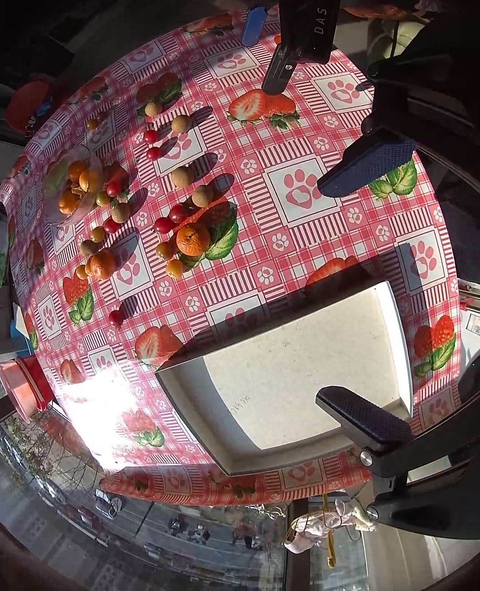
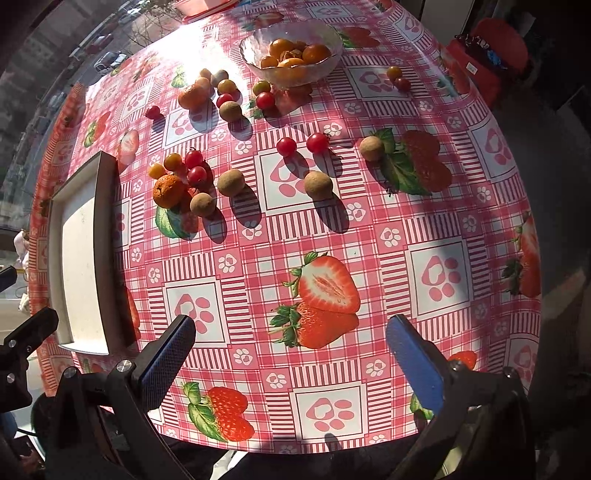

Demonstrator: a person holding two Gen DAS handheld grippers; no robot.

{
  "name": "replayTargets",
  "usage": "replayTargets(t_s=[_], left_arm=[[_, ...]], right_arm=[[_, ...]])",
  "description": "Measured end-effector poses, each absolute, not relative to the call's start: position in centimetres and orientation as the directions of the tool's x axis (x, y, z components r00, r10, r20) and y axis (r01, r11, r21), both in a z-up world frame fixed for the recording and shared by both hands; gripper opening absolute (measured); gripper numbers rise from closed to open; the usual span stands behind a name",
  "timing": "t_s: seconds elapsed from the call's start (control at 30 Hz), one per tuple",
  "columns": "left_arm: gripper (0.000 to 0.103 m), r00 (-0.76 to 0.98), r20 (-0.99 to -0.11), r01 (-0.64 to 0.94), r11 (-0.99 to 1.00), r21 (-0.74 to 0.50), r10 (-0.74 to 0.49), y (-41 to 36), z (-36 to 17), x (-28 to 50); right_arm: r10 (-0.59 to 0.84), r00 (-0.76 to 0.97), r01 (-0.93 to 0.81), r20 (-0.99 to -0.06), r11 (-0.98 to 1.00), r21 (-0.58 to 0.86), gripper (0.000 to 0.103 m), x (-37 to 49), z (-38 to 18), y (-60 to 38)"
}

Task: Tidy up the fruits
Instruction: 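Move both open grippers toward the scattered fruits on the cloth, then grasp the mandarin with the left gripper while the right gripper grasps a tan fruit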

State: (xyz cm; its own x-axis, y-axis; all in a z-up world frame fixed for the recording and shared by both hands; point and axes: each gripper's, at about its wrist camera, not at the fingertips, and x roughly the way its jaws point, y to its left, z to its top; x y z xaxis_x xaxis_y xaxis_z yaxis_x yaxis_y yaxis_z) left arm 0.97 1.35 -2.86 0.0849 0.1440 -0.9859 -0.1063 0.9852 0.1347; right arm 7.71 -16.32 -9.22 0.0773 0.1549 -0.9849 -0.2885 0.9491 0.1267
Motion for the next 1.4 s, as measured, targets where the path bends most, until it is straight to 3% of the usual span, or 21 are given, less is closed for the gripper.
replayTargets(t_s=[0.73,1.07,1.13,1.4], left_arm=[[0.103,0.050,-0.993,-0.196,0.976,0.092,0.103,1.8,-7.8,2.0],[0.103,0.104,-0.991,-0.204,0.977,0.059,0.081,1.7,-10.2,6.0],[0.094,0.112,-0.990,-0.201,0.978,0.059,0.082,1.6,-10.8,7.0],[0.093,0.122,-0.989,-0.189,0.980,0.057,0.081,2.1,-13.5,9.7]], right_arm=[[0.094,0.007,-0.249,-0.996,0.964,0.089,0.103,6.3,-13.2,-18.8],[0.111,0.046,-0.258,-0.993,0.961,0.096,0.103,9.0,-13.9,-18.3],[0.112,0.060,-0.254,-0.992,0.963,0.093,0.103,9.9,-14.1,-18.1],[0.112,0.081,-0.250,-0.990,0.964,0.089,0.103,13.6,-15.2,-18.0]])
